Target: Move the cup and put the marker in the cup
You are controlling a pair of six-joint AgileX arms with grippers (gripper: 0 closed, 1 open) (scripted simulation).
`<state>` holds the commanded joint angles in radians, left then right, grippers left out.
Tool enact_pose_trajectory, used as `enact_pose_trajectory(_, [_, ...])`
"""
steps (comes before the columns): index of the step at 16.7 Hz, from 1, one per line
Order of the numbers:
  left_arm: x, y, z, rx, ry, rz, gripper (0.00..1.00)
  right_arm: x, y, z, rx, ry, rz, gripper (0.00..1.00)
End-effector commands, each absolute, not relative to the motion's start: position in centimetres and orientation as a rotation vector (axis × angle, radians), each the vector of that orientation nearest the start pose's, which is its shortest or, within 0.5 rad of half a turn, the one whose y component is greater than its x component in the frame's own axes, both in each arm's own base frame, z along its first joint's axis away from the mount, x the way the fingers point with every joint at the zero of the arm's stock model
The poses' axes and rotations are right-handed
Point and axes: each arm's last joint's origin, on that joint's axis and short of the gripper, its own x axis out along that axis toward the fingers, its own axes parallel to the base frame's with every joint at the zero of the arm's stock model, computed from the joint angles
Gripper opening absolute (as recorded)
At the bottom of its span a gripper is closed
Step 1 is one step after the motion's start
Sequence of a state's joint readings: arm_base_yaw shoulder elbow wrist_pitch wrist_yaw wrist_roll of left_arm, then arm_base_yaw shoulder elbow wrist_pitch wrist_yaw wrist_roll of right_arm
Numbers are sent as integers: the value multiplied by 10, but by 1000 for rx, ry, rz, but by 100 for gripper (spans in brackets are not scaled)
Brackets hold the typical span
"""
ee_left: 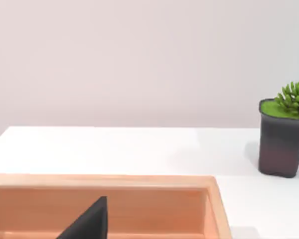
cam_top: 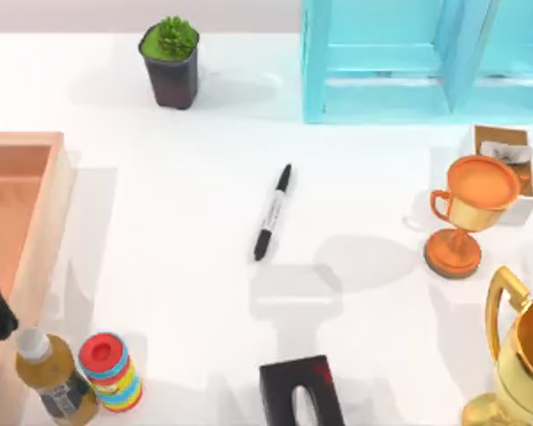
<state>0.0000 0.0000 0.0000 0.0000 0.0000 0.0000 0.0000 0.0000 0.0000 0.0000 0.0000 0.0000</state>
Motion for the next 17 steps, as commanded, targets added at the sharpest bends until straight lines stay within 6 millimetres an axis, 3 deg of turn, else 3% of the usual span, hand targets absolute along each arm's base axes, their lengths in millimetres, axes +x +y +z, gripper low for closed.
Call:
enact_pose_trajectory(6, [107,0,174,10,75,7,100,106,-1,160,0,0,0,100])
enact_pose_trajectory(17, [143,9,233,66,548,39,100,106,-1,160,0,0,0,100])
